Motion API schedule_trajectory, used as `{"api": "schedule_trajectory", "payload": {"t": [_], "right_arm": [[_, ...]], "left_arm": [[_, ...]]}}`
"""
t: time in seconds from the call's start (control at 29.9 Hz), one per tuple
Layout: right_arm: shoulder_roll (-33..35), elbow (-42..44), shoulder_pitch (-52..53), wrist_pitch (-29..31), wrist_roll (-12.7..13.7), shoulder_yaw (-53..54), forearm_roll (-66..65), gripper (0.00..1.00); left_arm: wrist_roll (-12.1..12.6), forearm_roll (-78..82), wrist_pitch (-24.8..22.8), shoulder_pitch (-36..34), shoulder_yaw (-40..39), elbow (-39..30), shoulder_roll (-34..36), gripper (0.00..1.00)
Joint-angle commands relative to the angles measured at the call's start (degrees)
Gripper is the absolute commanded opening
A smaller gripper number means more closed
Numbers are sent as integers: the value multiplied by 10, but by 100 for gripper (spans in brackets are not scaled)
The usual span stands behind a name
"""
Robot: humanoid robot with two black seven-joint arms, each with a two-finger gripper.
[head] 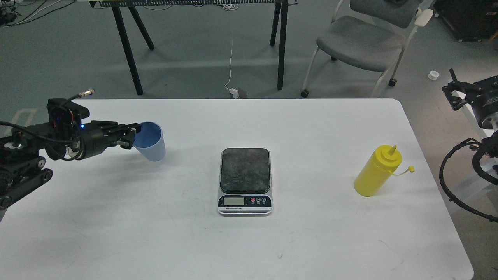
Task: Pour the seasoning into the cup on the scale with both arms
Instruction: 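Carry the blue cup with the left gripper onto the scale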
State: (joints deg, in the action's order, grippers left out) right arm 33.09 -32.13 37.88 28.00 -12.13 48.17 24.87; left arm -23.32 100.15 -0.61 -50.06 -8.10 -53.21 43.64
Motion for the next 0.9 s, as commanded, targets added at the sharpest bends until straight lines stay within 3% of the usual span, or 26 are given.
{"api": "schedule_trajectory", "payload": {"t": [0.0,0.13,0.43,0.6,0.87], "right_arm": [[8,0,0,0,0,1,0,100],[18,0,-4,0,0,3,1,100],[41,-6,-18,0,0,14,2,100],[44,-9,-20,0,0,22,2,100],[47,-14,-20,0,0,22,2,100]], "left_arm": [[1,-5,-61,-65,-1,-57,4,3],[22,-1,-132,-128,0,-94,-34,3],[81,4,-176,-145,14,-57,-231,4],[79,5,-176,-142,62,-38,-254,5],[83,4,-175,-135,64,-26,-257,10]]}}
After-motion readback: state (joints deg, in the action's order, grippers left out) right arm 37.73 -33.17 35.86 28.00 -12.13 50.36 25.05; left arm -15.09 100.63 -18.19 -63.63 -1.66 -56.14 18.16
